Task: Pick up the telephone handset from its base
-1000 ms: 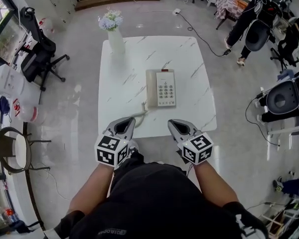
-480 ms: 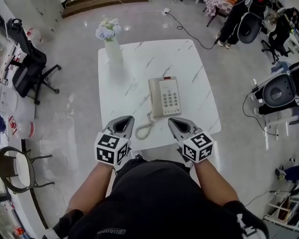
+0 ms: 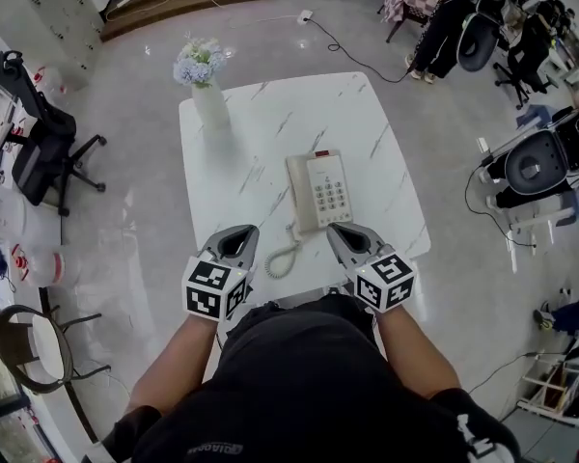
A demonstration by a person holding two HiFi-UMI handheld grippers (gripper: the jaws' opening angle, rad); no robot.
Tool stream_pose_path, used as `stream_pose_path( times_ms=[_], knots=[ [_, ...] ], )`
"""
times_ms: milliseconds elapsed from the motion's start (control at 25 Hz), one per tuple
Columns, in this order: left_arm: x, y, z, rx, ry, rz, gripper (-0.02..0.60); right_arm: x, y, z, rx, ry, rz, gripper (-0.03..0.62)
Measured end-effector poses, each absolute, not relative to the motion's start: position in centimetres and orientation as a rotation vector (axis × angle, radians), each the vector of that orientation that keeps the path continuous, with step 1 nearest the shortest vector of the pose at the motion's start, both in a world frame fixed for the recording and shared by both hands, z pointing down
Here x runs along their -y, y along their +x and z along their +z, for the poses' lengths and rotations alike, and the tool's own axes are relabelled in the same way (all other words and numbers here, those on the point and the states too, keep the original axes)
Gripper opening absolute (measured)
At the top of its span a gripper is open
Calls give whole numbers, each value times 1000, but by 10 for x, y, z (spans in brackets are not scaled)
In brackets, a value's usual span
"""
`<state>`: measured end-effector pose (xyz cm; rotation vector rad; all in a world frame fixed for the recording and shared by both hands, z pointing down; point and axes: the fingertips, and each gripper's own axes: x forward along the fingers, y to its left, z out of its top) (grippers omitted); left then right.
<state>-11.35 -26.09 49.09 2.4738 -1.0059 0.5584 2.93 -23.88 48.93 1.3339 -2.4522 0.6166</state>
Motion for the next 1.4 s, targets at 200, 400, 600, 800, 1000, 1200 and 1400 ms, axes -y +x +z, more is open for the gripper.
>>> stream_pose_path(
  times_ms=[200,400,600,800,1000,1200,1400],
  knots=[
    [268,-104,490,1042,2451,538,2,253,34,489,2467,1282,612,0],
    [272,-90,492,1098,2407,511,2,266,42,487,2489,1189,582,0],
    [275,-74,492,1152,2380,489,2,279,59,489,2501,1138,572,0],
    [275,-68,492,1196,2352,489,2,287,71,493,2494,1119,578,0],
    [274,-64,491,1213,2345,509,2,292,77,493,2498,1120,575,0],
    [274,-65,487,1217,2352,525,2,294,78,491,2503,1137,578,0],
    [274,-68,486,1215,2363,534,2,292,76,492,2504,1144,572,0]
  ],
)
